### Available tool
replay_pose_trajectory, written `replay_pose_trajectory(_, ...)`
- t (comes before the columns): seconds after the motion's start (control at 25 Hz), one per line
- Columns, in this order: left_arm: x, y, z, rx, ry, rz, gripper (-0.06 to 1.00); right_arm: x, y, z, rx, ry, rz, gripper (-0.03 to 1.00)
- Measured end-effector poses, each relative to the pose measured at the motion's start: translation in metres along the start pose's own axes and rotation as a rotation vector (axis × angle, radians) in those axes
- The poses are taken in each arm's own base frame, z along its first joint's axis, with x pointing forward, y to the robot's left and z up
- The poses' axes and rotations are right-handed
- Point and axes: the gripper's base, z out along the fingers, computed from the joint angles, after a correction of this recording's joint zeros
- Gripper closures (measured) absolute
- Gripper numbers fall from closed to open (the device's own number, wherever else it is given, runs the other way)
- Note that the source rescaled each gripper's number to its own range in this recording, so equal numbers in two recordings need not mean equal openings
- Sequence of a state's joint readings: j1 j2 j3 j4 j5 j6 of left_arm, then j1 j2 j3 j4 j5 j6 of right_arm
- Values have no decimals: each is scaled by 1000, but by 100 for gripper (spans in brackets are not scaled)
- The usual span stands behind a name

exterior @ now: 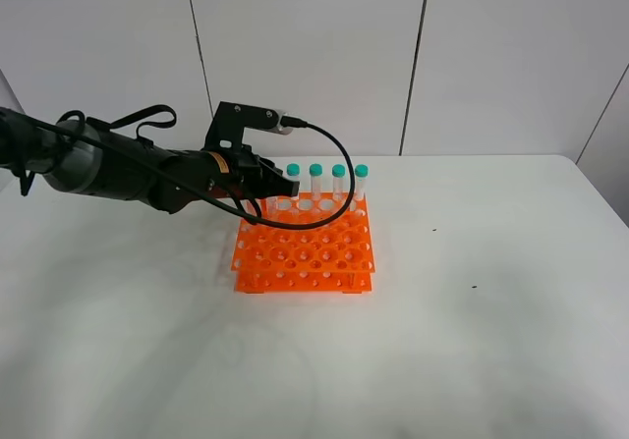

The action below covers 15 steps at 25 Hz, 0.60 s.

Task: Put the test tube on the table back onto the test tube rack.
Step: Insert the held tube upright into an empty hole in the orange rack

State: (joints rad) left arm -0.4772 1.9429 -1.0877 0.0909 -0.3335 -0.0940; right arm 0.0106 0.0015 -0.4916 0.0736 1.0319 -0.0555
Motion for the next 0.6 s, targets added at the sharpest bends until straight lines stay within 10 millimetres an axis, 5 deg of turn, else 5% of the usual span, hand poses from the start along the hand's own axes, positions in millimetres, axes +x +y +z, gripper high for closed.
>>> replay_pose_trajectory(0.6,12,1,5,-1,33,-1,94,0,0,0,-1,0,1,5)
